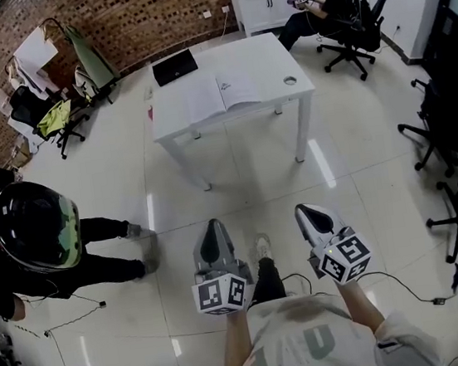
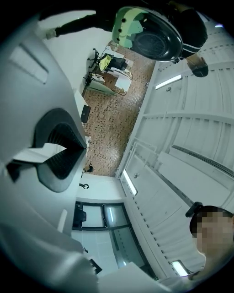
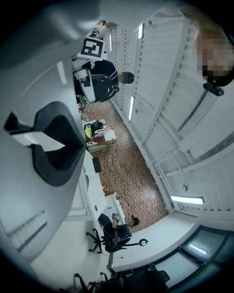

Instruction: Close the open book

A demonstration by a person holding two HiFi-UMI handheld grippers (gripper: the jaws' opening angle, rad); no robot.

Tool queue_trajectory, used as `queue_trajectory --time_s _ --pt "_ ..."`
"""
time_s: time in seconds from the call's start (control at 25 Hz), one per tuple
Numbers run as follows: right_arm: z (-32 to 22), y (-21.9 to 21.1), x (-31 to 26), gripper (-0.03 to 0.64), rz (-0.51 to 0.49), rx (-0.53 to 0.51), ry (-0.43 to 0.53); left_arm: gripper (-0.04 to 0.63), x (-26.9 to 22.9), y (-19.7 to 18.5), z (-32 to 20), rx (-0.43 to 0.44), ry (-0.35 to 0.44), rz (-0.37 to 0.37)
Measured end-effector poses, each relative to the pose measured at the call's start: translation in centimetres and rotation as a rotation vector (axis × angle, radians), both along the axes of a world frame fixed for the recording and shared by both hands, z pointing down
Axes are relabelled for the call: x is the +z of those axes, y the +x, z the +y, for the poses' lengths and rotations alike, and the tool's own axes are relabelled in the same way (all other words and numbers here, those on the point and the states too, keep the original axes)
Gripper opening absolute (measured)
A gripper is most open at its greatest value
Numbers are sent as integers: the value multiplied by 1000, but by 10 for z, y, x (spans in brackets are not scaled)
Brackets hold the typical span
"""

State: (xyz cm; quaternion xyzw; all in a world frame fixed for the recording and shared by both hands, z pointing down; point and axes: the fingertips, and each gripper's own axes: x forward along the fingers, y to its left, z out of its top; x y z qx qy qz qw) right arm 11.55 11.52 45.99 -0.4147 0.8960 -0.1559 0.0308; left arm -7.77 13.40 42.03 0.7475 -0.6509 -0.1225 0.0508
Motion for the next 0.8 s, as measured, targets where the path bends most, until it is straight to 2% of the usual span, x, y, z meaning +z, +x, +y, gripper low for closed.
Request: queue_trajectory --time_s 0.2,0.6,0.8 --pt "-77 -39 16 3 -67 -23 -33 12 27 -25 -83 1 -27 19" --pt "-288 -93 11 5 -44 69 -14 12 20 -89 -303 59 -7 1" --pt "-361 -111 14 5 -33 97 1 12 28 -106 -371 83 -19 13"
